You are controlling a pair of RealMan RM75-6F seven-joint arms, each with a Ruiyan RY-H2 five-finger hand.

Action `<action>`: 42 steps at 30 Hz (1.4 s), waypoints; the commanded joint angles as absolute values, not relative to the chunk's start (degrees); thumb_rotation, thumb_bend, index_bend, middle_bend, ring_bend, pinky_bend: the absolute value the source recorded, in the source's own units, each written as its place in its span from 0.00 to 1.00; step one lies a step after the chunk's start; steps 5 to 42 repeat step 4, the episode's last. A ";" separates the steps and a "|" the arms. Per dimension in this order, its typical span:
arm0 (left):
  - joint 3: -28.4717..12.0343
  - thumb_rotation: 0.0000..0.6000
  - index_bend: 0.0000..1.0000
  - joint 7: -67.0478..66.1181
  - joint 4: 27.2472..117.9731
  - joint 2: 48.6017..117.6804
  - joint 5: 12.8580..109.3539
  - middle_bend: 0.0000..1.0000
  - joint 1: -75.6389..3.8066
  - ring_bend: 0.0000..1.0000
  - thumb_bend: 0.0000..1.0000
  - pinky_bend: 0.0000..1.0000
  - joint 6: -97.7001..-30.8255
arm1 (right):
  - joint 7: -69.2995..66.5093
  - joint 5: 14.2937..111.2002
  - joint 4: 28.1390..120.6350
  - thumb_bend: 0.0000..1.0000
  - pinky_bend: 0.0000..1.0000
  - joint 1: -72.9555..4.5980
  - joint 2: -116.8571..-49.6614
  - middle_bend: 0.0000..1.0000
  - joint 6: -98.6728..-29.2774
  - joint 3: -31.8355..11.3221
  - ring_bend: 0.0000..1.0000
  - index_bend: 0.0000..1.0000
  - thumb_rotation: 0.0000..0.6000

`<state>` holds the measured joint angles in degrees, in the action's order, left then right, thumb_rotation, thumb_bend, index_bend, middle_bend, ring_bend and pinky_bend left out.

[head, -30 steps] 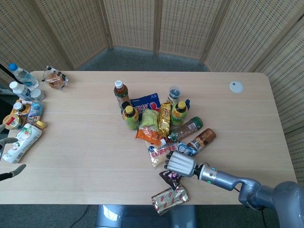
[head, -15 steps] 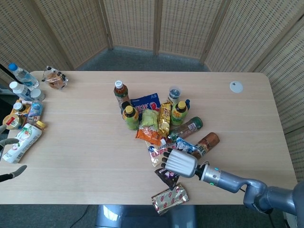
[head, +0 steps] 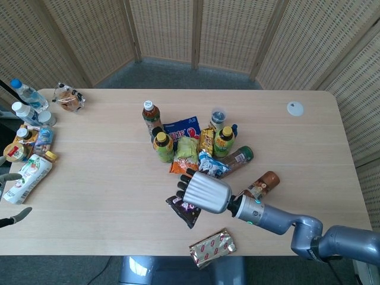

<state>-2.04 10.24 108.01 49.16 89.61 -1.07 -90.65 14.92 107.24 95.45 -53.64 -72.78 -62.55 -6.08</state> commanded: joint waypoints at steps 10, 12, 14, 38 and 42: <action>-1.99 1.00 0.32 10.13 108.13 49.20 89.77 0.00 -1.08 0.00 0.00 0.00 -90.68 | 15.60 104.19 97.02 0.16 0.55 -54.29 -72.76 0.63 -62.31 -8.96 0.38 0.60 1.00; -1.99 1.00 0.32 10.13 108.13 49.20 89.77 0.00 -1.08 0.00 0.00 0.00 -90.68 | 15.60 104.19 97.02 0.16 0.55 -54.29 -72.76 0.63 -62.31 -8.96 0.38 0.60 1.00; -1.99 1.00 0.32 10.13 108.13 49.20 89.77 0.00 -1.08 0.00 0.00 0.00 -90.68 | 15.60 104.19 97.02 0.16 0.55 -54.29 -72.76 0.63 -62.31 -8.96 0.38 0.60 1.00; -1.99 1.00 0.32 10.13 108.13 49.20 89.77 0.00 -1.08 0.00 0.00 0.00 -90.68 | 15.60 104.19 97.02 0.16 0.55 -54.29 -72.76 0.63 -62.31 -8.96 0.38 0.60 1.00; -1.99 1.00 0.32 10.13 108.13 49.20 89.77 0.00 -1.08 0.00 0.00 0.00 -90.68 | 15.60 104.19 97.02 0.16 0.55 -54.29 -72.76 0.63 -62.31 -8.96 0.38 0.60 1.00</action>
